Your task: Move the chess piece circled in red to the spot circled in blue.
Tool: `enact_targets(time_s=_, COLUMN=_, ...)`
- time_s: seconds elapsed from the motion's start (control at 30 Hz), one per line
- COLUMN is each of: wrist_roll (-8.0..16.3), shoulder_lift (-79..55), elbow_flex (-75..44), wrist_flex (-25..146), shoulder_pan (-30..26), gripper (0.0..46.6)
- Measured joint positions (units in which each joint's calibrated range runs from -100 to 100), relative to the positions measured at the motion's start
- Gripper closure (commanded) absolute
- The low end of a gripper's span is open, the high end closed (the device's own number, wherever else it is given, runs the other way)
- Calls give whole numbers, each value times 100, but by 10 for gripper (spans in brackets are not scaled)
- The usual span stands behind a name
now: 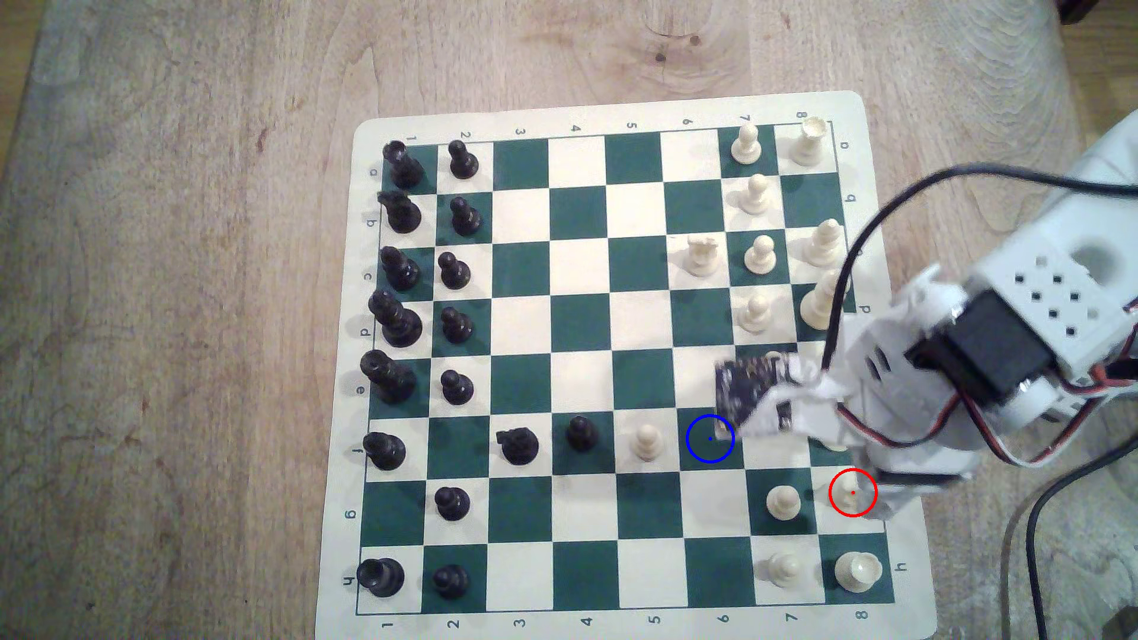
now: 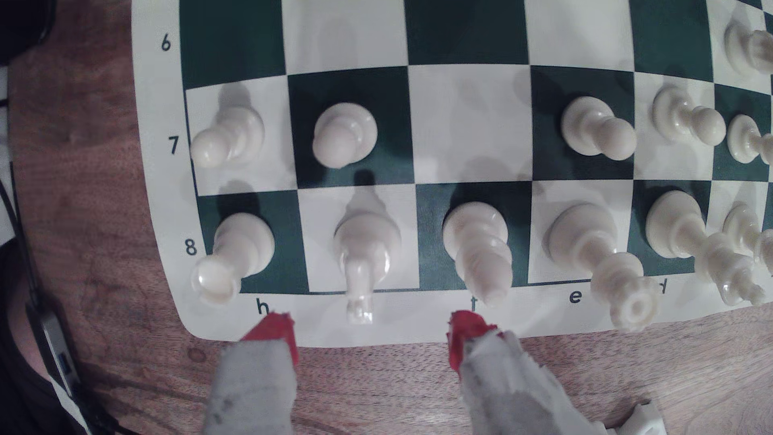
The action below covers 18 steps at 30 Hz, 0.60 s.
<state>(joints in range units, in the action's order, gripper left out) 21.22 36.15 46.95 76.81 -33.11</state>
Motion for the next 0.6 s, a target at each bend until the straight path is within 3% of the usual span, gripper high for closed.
enact_targets(time_s=0.6, wrist_roll=63, shoulder_lift=-444, elbow_flex=244, wrist_flex=-709, shoulder_pan=-147, gripper=337)
